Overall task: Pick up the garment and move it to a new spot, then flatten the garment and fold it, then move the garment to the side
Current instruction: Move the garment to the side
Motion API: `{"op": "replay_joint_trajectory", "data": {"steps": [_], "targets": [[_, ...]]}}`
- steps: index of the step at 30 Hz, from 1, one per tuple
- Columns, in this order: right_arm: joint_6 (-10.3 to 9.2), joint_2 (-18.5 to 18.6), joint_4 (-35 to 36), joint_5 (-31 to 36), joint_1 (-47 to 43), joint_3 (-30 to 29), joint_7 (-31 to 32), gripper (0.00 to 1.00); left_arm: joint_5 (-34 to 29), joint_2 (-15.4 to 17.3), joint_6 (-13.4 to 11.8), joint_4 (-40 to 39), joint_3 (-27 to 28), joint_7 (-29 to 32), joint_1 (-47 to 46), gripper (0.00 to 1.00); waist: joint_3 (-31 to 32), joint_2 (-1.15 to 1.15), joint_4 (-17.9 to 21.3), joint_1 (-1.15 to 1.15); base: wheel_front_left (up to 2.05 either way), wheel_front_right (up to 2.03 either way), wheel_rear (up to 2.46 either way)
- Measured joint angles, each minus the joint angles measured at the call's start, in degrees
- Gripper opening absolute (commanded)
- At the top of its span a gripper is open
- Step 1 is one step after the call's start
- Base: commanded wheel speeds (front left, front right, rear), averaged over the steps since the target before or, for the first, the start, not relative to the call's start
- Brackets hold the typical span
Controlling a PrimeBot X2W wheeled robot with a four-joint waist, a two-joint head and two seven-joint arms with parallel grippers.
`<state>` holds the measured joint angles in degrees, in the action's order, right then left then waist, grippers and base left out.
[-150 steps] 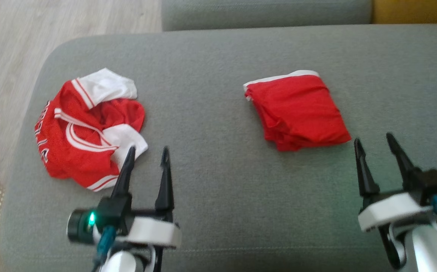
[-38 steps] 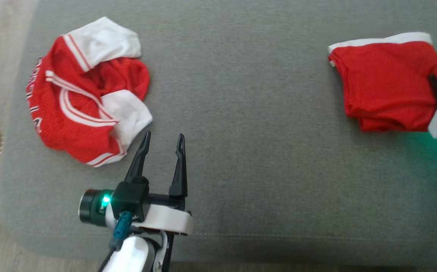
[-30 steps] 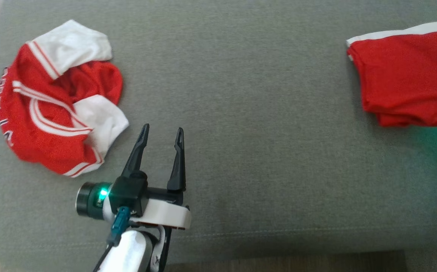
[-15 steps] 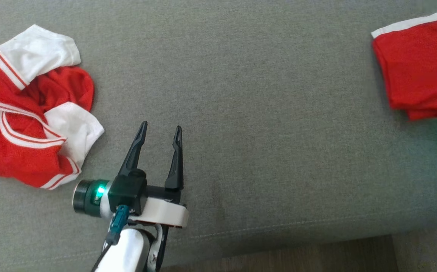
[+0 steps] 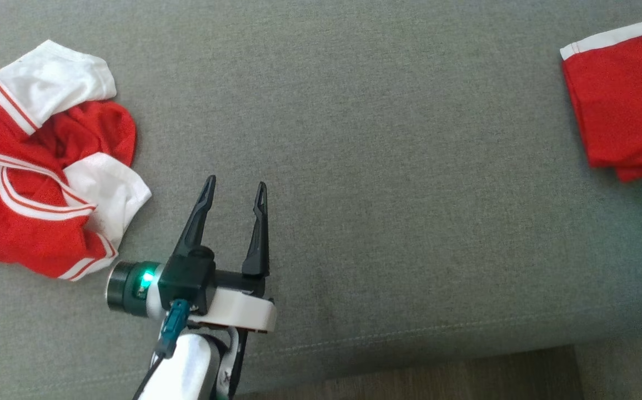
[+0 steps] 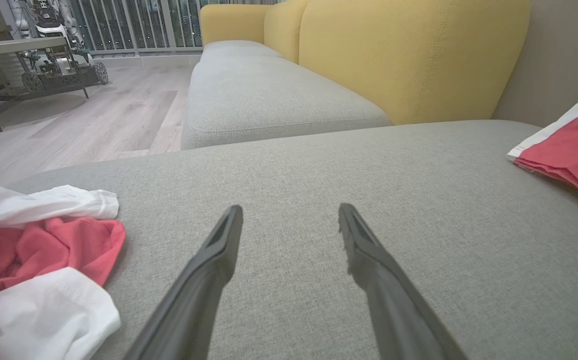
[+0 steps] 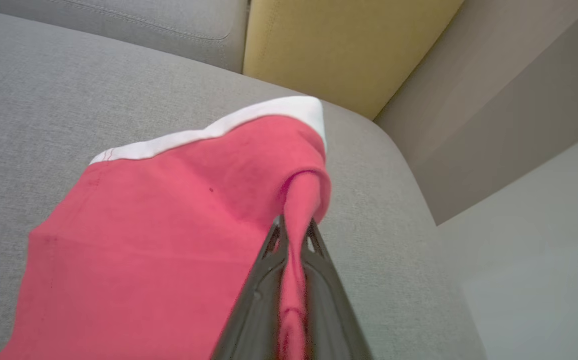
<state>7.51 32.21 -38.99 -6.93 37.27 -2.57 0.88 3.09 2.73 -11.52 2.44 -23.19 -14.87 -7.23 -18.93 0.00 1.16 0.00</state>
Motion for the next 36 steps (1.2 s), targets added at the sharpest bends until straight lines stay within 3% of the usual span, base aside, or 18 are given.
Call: {"op": "replay_joint_trajectory", "data": {"steps": [1,8,13,18,24,36], "targets": [[0.0,-0.46,0.59,0.94,-0.4,-1.11,-0.01,1.0,0.0,0.0,0.0,0.0,-0.02,0.0,0.0,1.0,0.07,0.0,-0.02,0.0,0.0,0.0,0.0],[0.0,-2.99,6.44,10.16,-2.54,-6.25,-4.15,1.0,0.01,0.0,-0.08,0.07,-0.1,0.0,0.04,1.0,1.59,0.0,-0.17,0.0,0.0,0.0,0.0],[0.0,-10.17,14.78,14.25,-6.75,-8.79,-9.78,1.0,0.19,0.0,-0.6,-0.01,-0.03,0.0,0.62,1.0,4.07,0.0,-0.48,0.0,0.0,0.0,0.0],[0.0,-18.7,21.52,10.1,-14.87,-5.11,-14.75,1.0,1.66,0.01,-0.65,-0.32,0.44,0.0,3.14,1.0,7.59,0.0,-1.13,0.0,0.0,0.0,0.0],[0.0,-25.07,25.79,6.44,-24.71,-3.86,-15.3,1.0,2.63,0.02,-0.65,-0.77,2.21,0.0,4.92,1.0,11.82,0.0,-2.58,0.0,0.0,0.0,0.0],[0.0,-28.99,37.63,4.15,-35.32,-2.23,-15.35,1.0,5.43,0.05,0.01,-0.73,5.46,0.0,8.2,1.0,16.16,0.0,-4.91,0.0,0.0,0.0,0.0]]}}
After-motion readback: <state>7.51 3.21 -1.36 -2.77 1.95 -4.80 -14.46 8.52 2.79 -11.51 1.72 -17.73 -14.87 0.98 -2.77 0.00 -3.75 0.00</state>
